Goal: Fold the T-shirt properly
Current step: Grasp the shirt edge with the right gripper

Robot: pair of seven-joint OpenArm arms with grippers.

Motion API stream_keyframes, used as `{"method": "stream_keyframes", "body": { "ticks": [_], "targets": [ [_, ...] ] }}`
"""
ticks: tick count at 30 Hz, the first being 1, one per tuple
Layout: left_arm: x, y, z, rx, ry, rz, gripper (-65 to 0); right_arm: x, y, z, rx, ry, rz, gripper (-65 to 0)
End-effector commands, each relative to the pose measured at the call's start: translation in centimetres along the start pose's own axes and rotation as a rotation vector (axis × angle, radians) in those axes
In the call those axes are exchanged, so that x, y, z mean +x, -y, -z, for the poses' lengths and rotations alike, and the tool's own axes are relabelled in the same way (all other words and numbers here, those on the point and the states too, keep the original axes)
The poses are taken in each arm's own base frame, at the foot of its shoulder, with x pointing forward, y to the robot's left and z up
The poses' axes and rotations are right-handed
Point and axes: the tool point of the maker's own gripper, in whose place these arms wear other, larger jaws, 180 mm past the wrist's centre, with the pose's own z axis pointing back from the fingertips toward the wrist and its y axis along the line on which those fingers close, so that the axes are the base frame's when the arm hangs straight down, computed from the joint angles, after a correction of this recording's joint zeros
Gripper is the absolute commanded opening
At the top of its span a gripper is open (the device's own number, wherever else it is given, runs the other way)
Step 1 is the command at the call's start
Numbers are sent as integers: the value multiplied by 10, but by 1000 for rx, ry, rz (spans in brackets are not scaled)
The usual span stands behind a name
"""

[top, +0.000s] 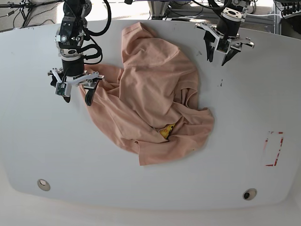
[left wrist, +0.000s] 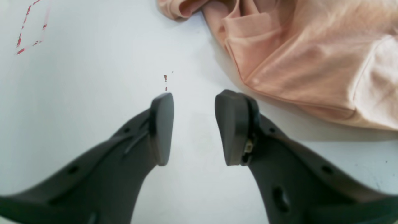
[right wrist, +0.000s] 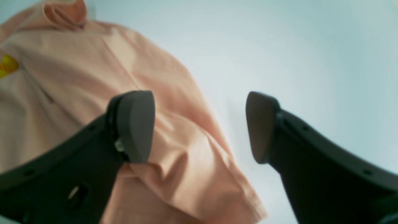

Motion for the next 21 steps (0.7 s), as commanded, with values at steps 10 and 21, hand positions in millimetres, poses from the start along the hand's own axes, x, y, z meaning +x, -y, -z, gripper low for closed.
{"method": "stream_keyframes", "body": {
  "ticks": [10, 21],
  "targets": [
    [15, -3, 2, -5, 53, 6, -418, 14, -1, 13, 56, 3, 78, -260],
    [16, -5, 3, -4, 59, 8, -383, -14, -17, 8, 144, -98, 196, -253]
  ]
}}
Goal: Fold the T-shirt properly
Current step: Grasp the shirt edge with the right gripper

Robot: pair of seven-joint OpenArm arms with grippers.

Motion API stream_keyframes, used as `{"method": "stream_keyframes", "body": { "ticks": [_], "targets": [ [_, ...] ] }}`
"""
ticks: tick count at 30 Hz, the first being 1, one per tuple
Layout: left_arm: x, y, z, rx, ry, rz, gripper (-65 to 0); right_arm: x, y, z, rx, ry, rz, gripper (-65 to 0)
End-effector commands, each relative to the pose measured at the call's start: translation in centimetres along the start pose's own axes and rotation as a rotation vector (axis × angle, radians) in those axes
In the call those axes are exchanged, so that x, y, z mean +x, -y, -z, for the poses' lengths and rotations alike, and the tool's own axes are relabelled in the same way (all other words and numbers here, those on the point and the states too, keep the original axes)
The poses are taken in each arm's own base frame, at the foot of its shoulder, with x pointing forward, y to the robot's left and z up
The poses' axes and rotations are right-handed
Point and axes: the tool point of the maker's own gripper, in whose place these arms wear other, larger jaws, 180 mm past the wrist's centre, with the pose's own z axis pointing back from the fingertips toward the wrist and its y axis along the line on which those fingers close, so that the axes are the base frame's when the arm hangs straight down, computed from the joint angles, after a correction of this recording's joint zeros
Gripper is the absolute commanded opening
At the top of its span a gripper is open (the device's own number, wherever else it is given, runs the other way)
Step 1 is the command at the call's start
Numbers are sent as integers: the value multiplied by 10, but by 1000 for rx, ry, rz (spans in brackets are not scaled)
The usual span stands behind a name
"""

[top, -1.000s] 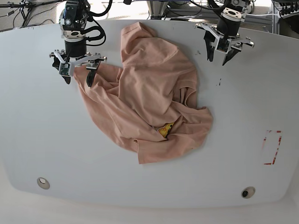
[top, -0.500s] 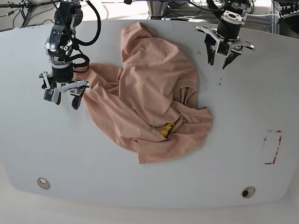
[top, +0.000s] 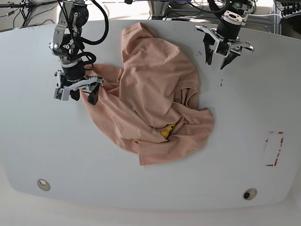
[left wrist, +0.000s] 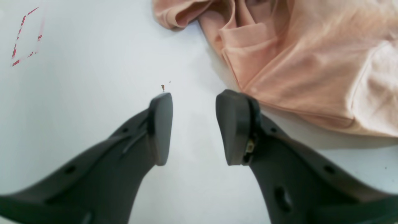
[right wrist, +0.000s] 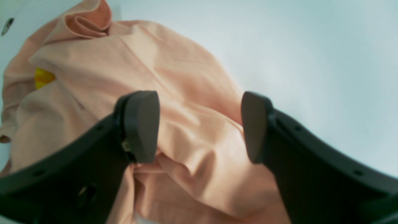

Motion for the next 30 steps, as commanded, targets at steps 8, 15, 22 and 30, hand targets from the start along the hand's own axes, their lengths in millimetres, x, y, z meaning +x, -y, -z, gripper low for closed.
{"method": "stream_keyframes", "body": {
  "ticks": [8, 15, 22, 30],
  "targets": [
    [12, -8, -2, 29, 42, 8, -386, -6, 11, 4, 13, -9, 54, -253],
    [13, -9, -2, 32, 42, 7, -391, -10, 23, 10, -14, -23, 38, -251],
    [14, -7, -1, 25, 44, 15, -390, 1, 28, 6, -61, 5, -88, -253],
    [14, -9, -1, 30, 42, 13, -389, -8, 14, 12, -47, -27, -119, -255]
  ]
}}
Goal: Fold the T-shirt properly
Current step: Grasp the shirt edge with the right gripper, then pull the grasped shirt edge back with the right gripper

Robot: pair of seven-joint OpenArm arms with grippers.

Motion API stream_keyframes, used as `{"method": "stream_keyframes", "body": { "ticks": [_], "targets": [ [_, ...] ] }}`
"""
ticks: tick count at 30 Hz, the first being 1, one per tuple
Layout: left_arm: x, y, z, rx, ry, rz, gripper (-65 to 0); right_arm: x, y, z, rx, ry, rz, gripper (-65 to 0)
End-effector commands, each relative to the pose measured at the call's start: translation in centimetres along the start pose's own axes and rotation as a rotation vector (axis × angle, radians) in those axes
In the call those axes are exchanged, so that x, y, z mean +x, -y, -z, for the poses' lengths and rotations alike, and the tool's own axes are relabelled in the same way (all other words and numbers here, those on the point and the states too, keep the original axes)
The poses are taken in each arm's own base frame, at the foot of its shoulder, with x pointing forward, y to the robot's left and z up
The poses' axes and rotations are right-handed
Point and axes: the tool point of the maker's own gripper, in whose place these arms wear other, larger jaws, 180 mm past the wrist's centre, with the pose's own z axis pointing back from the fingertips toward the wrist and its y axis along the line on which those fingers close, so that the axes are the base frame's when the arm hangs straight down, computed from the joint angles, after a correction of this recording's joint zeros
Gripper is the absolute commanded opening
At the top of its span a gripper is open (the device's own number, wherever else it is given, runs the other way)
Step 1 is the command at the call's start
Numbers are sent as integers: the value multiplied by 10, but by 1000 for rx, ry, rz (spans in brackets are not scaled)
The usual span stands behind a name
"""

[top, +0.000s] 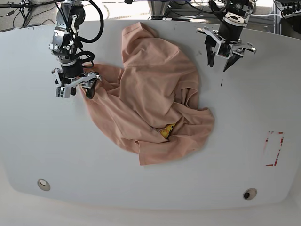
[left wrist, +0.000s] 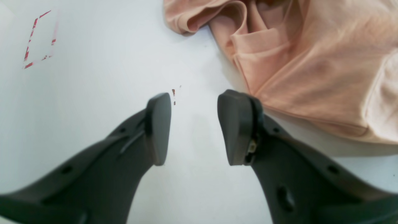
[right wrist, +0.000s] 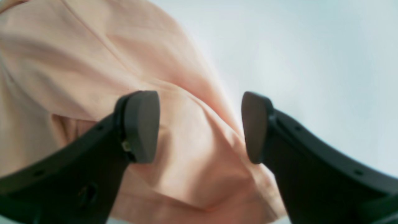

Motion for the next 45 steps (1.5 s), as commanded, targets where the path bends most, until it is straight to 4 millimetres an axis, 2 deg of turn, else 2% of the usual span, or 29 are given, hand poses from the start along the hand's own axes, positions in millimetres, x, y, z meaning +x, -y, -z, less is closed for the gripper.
{"method": "stream_keyframes", "body": {
  "ticks": [1, 4, 6, 14, 20, 28, 34, 36, 45],
  "targets": [
    [10, -3, -2, 13, 32, 1, -389, 13, -9, 1, 26, 43, 6, -255],
    [9, -3, -2, 12, 28, 3, -390, 9, -15, 2, 40, 36, 15, -255],
    [9, -3, -2, 13, 29, 4, -388, 4, -19, 11, 62, 14, 51, -254],
    [8, -4, -2, 15, 27, 4, -386, -10, -28, 16, 111, -18, 110, -253],
    [9, -3, -2, 15, 33, 2, -388, -13, -37, 10, 162, -15, 142, -251],
    [11, -5, -1, 20, 38, 11, -386, -11, -35, 14, 160, -15, 149, -256],
    [11, -6, -1, 22, 38, 12, -386, -13, -31, 17, 146, -24, 141, -309],
    [11, -6, -2, 23, 38, 12, -384, -20, -25, 18, 138, -41, 138, -406],
    [9, -8, -2, 26, 33, 12, -384, -22, -22, 20, 131, -47, 135, -445]
  ]
}}
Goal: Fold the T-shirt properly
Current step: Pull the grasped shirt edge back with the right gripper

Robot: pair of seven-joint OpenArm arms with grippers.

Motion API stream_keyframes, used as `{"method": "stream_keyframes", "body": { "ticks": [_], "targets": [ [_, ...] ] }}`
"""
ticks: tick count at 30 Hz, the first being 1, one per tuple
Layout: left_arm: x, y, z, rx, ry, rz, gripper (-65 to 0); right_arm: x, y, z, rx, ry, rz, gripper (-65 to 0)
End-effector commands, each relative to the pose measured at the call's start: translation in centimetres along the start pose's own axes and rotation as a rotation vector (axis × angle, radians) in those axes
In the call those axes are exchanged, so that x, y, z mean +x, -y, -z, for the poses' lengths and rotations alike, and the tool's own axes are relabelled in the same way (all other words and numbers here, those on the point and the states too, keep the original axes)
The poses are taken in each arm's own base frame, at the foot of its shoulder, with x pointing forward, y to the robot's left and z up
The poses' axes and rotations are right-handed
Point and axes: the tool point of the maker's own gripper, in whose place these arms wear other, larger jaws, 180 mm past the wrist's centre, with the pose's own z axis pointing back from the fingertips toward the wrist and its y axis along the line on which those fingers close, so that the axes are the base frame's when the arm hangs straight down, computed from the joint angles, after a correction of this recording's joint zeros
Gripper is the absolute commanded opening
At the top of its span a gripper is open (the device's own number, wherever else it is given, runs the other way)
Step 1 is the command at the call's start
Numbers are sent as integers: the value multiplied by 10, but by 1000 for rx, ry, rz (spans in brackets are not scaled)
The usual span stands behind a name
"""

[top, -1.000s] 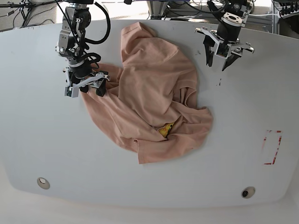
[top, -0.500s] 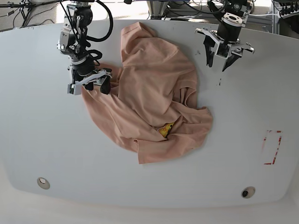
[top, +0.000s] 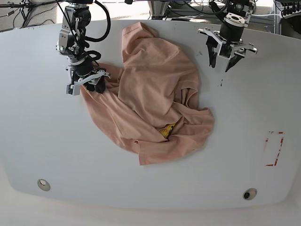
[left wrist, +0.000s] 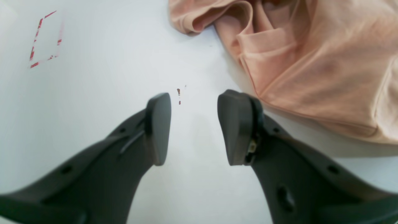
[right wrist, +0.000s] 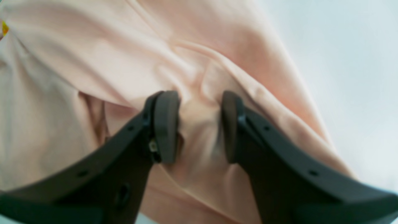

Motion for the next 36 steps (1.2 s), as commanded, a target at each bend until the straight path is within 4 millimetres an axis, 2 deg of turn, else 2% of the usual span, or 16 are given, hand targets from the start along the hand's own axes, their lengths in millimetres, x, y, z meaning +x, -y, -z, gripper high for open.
{"method": "stream_keyframes", "body": {
  "ticks": [1, 11, 17, 21, 29, 36],
  "targets": [
    [9, -5, -1, 17, 32, 6, -384, 11, 1, 2, 6, 32, 0, -457],
    [8, -6, -1, 14, 27, 7, -384, 10, 6, 1, -2, 32, 2, -513],
    [9, -7, -1, 22, 32, 5, -388, -5, 12, -6, -15, -3, -2, -607],
    [9, -8, 0, 26, 31, 6, -389, -13, 13, -11, -20, -16, -3, -646],
    [6, -17, 4, 47, 12, 0, -391, -28, 10, -29, -22, -29, -7, -650],
    [3, -23, 7, 64, -10, -24, -397, -18, 6, -29, -11, -8, -20, -650]
  ]
}}
